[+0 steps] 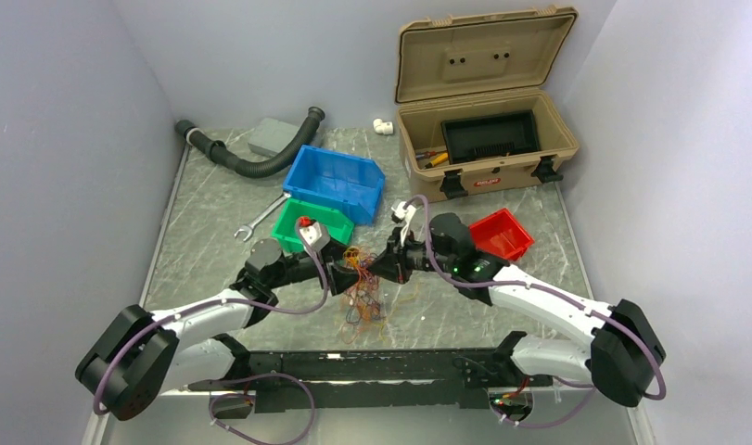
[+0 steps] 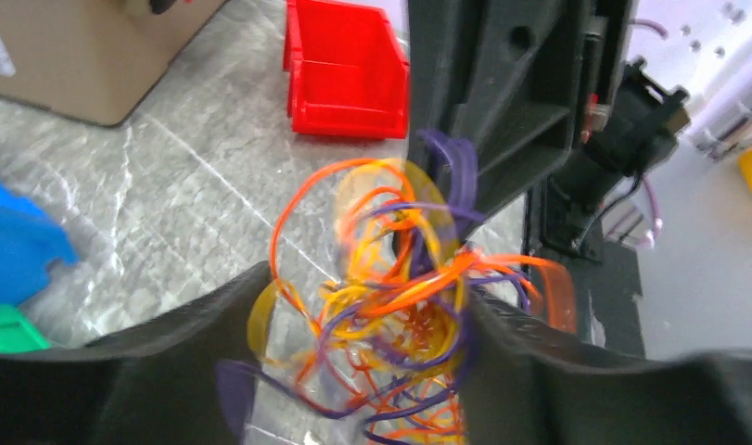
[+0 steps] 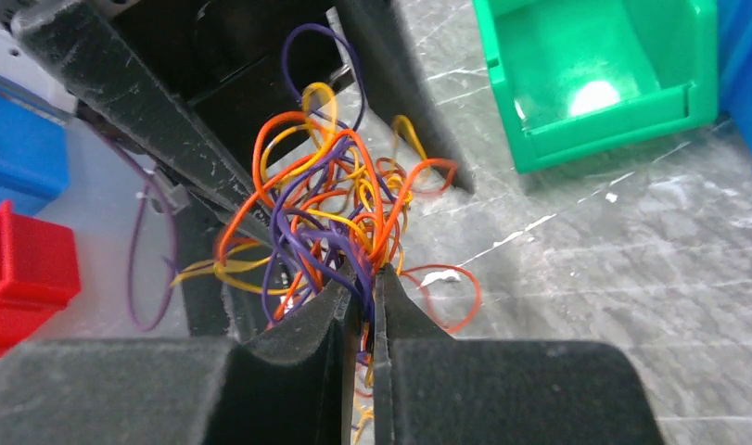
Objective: Untangle the cables
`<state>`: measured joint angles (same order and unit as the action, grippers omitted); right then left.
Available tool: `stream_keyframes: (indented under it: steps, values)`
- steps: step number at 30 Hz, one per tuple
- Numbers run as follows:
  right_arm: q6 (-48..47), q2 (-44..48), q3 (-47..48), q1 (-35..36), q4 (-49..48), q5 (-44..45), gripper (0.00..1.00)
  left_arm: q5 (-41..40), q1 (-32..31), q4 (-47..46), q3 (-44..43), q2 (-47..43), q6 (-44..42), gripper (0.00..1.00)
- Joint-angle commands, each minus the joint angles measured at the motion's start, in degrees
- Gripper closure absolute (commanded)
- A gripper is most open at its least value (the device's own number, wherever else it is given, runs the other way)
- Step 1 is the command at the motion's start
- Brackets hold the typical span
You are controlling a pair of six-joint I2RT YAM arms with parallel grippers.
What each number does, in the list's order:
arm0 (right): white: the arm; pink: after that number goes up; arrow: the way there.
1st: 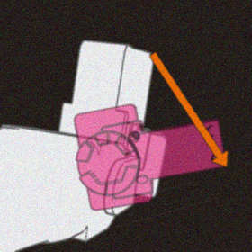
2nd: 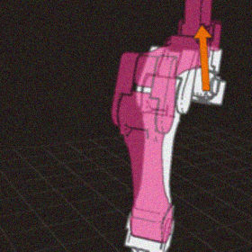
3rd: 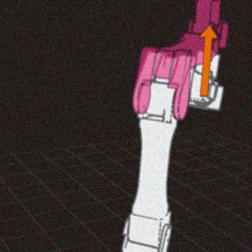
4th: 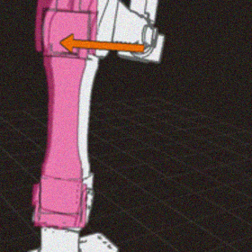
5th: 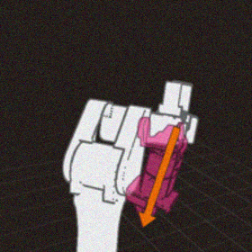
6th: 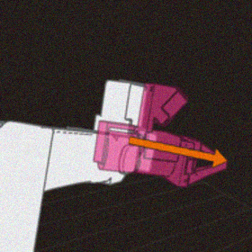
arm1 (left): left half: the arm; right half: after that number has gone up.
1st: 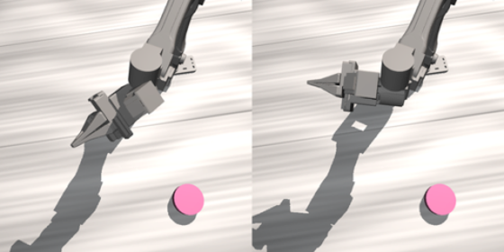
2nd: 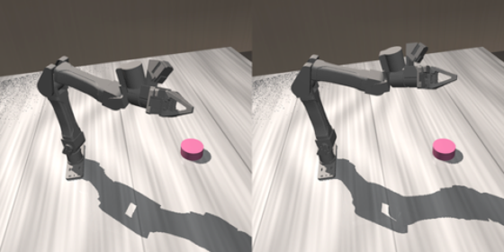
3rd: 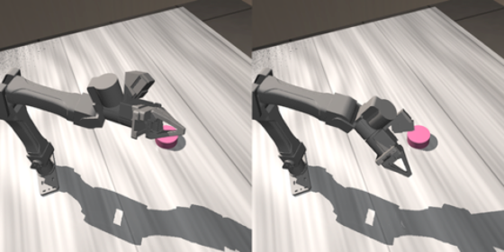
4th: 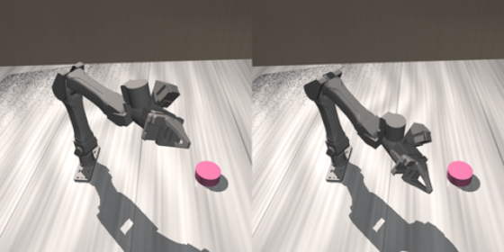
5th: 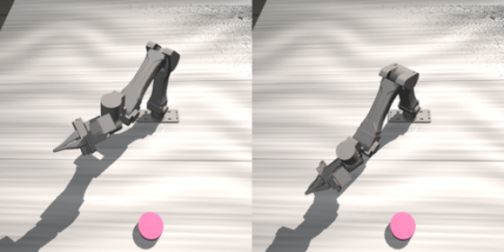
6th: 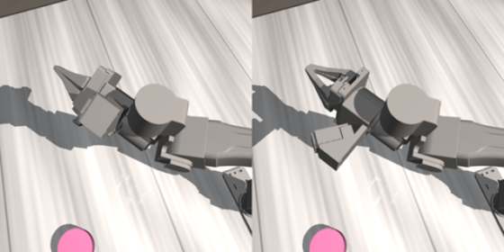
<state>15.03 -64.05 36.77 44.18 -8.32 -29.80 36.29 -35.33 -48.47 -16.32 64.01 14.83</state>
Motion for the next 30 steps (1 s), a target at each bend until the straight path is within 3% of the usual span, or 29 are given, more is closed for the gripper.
stream_keyframes:
  steps: [1, 2, 3, 7, 12, 19, 26, 28, 30]
  values:
    - [-1.9, -1.5, 3.7, 2.5, -3.3, -0.6, 0.88, 4.0, 0.0, -4.1, -3.6, 1.7, 1.7, 0.59]
    - [-1.9, -1.5, 3.7, 2.7, -3.1, 0.2, 0.84, 3.2, 0.0, -3.0, -4.1, 1.6, 1.6, 0.82]
    - [-1.9, -1.2, 3.3, 2.9, -3.0, 1.5, 0.77, 2.1, 0.0, -1.9, -4.2, 1.3, 1.3, 0.99]
    - [-1.0, 1.2, -0.2, 2.8, -2.9, 9.0, 0.44, -2.5, 0.0, -1.6, -2.0, -1.7, 0.4, 1.0]
    - [1.4, 5.1, -6.0, 2.8, -6.4, 10.8, 0.28, -3.6, 0.0, -2.7, -0.7, -3.9, 0.1, 1.0]
    - [3.0, 5.8, -9.2, 2.8, -12.3, 8.7, 0.43, -0.1, 0.0, -5.2, -0.9, -2.0, 1.1, 1.0]
    - [4.4, 1.6, -6.6, 2.7, -17.0, 6.0, 0.44, 4.8, 0.0, -4.6, -3.8, 1.9, 2.7, 1.0]
    - [4.6, 1.4, -6.5, 2.8, -18.0, 5.9, 0.61, 5.3, 0.0, -2.9, -4.6, 2.0, 2.3, 1.0]
    - [4.5, 1.3, -6.1, 2.8, -17.1, 6.5, 0.85, 4.7, 0.1, -2.6, -4.4, 1.5, 2.2, 0.97]
